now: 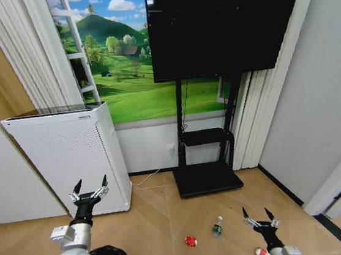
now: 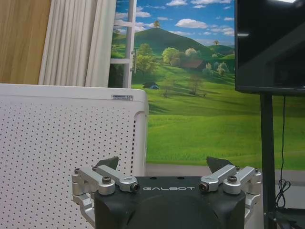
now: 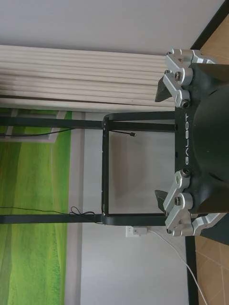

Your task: Pick up the trash bin and place the garbage on the floor into it.

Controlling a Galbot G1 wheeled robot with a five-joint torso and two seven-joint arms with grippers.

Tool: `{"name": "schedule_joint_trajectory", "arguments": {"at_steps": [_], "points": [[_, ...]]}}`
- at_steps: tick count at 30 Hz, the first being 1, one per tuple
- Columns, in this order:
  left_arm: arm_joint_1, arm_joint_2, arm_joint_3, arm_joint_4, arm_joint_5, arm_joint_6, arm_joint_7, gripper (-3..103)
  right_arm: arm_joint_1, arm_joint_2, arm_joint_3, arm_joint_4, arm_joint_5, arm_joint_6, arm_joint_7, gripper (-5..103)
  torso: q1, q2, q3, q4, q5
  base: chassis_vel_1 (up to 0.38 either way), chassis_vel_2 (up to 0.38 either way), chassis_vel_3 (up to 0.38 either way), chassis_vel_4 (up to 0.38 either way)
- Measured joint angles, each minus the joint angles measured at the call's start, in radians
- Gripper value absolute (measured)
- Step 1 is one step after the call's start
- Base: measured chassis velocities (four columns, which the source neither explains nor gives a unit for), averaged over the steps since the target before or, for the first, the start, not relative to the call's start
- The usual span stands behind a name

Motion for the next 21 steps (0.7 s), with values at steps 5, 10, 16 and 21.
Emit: {"name": "schedule_joint_trajectory", "arguments": {"at_steps": [5,10,16,21], "points": [[-0.001,-0.001,0.0,0.003,0.003,-0.005,0.001,100,-0.005,-0.001,0.007,-0.001,-0.005,-0.009,-0.032,100,0.0,0.0,0.0,-0.0002,0.0,0.0,0.0,0.0,0.0],[-0.002,-0.001,0.0,0.004,0.003,-0.005,0.001,100,-0.001,0.0,0.008,-0.006,-0.013,-0.005,-0.03,100,0.0,0.0,0.0,-0.0001,0.0,0.0,0.0,0.0,0.0],[-0.003,-0.001,0.002,0.009,0.007,-0.013,0.005,100,0.013,0.0,0.007,-0.018,-0.063,0.021,-0.004,100,0.0,0.0,0.0,0.0,0.0,-0.066,0.065,0.072,-0.077],[-0.001,-0.003,0.003,0.01,0.018,-0.012,0.005,100,0.013,0.0,0.003,-0.015,-0.052,0.037,-0.005,100,-0.006,-0.015,-0.008,-0.0002,0.0,-0.008,0.01,0.011,-0.013]]}}
